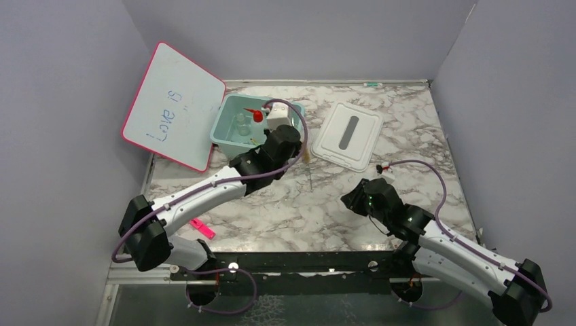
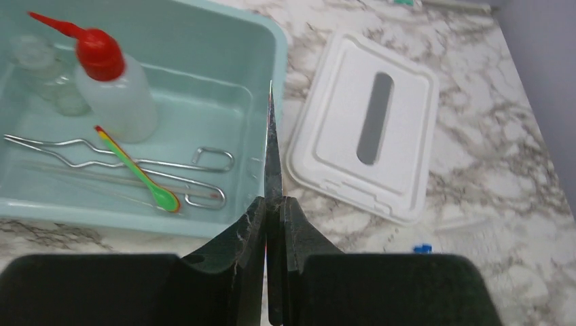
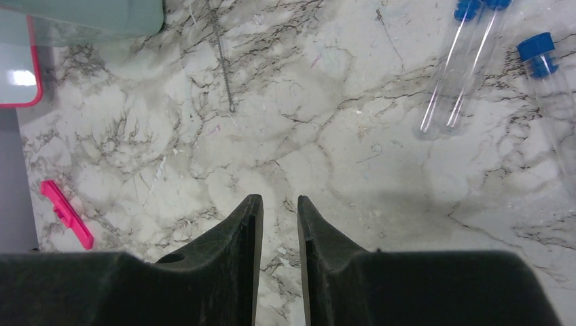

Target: Organize the chemistry lab equipment

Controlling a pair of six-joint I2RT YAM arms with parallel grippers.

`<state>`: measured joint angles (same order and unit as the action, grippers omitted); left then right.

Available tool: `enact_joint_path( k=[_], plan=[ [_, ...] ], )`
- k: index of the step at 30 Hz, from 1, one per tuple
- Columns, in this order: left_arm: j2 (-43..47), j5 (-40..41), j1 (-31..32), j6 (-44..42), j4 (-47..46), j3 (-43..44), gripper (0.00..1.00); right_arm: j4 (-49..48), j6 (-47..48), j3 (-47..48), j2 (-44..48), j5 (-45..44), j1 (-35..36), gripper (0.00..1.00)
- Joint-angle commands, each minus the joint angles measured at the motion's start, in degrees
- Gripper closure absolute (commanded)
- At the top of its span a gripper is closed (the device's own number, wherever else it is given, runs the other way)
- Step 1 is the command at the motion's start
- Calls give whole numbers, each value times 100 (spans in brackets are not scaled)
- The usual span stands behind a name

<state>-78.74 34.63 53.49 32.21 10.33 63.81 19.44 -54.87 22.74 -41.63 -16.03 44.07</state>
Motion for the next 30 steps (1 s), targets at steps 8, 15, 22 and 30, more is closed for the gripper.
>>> enact_joint_path(
  k=[8,15,22,30],
  plan=[
    [-376,1782,-1449,1719,881,747,85,67,27,43,-72,-75,-4,70],
    [-1027,2227,-1733,3320,1693,979,84,69,55,115,-220,74,-3,71],
    [-1374,2482,-1790,4778,2535,988,83,91,98,150,-297,183,-3,71],
    [-1663,2398,-1811,5537,2699,904,77,167,100,161,-199,221,-4,71]
  ],
)
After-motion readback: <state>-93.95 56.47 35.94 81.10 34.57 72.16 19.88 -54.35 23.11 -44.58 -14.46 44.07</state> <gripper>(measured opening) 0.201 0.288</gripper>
